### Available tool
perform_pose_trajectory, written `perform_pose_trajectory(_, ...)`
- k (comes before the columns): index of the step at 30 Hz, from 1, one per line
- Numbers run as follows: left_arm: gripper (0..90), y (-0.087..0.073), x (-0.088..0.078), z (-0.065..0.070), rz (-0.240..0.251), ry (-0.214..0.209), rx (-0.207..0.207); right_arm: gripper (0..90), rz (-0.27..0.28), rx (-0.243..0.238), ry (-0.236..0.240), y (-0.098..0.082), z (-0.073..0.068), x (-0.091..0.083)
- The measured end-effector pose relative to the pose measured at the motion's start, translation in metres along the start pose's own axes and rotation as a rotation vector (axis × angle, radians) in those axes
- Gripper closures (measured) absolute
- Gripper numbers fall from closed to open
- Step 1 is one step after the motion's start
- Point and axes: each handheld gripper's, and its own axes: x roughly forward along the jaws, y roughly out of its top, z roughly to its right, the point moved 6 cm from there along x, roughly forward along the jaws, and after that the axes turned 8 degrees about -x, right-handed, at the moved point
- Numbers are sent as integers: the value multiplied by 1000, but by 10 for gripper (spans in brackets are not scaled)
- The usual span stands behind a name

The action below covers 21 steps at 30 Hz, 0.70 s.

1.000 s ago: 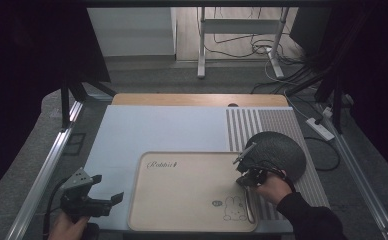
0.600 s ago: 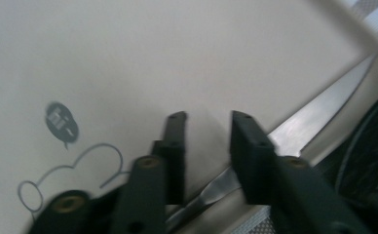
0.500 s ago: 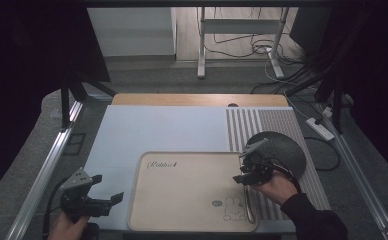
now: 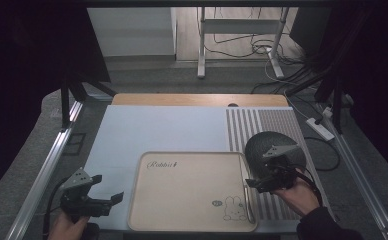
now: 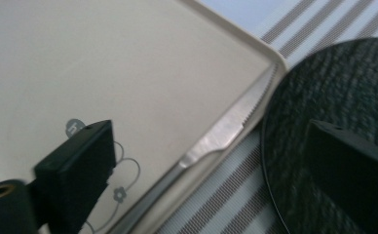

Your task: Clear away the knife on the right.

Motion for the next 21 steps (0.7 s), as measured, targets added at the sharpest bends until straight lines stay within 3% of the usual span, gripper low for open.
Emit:
perform_pose_trajectory(9, 9, 0, 0, -1, 2, 0, -2, 0, 34, 37, -94, -24, 3, -20)
perform_pose_trajectory(21, 7, 0, -1, -1, 8, -2, -12, 0, 120, 171, -144, -49, 13, -48)
